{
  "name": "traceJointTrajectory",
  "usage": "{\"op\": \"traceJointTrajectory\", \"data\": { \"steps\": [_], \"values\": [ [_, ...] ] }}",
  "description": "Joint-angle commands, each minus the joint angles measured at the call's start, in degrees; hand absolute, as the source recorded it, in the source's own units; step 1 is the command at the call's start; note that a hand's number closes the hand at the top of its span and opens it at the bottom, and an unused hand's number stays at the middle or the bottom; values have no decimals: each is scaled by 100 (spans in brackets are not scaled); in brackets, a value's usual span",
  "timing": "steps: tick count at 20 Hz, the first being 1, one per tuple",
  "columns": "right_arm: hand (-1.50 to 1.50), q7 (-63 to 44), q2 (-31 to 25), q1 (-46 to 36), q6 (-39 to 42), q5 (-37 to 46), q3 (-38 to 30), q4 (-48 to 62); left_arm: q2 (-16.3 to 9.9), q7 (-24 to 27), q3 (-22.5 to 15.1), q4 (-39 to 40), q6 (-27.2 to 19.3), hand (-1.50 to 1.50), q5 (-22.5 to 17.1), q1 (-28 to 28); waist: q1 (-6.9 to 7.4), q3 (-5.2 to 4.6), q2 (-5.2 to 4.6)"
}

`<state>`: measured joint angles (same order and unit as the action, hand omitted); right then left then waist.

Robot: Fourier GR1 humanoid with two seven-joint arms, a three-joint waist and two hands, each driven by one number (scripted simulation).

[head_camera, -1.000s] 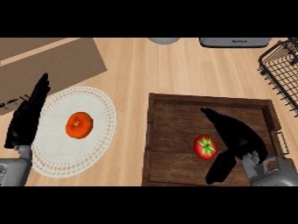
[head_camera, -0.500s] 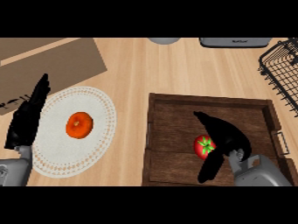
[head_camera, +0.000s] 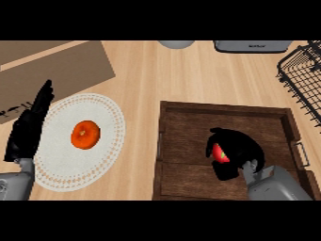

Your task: Pick the tomato from the tray and place it in the tiered basket

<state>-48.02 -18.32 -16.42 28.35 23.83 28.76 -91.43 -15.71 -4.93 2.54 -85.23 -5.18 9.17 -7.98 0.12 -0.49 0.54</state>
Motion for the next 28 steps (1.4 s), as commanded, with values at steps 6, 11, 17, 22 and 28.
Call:
{"op": "traceJointTrajectory", "data": {
  "steps": [6,11,17,22,28],
  "values": [
    [150,-86,445,35,282,-312,-614,-133,-20,15,134,-44,98,0,60,14,-9,49,-52],
    [150,-1130,754,-820,-1258,331,-1996,927,-10,90,77,79,176,0,43,-87,175,45,-167],
    [150,-2026,151,-1798,-2667,1176,-3399,1665,68,141,-22,-10,175,0,54,-186,419,34,-292],
    [150,-2243,-194,-2674,-3972,2389,-3831,2077,59,66,-107,-12,268,0,57,-443,614,30,-324],
    [150,-2507,-987,-3712,-4359,4038,-3967,2879,227,21,-271,21,282,0,71,-530,751,20,-319]
  ]
}}
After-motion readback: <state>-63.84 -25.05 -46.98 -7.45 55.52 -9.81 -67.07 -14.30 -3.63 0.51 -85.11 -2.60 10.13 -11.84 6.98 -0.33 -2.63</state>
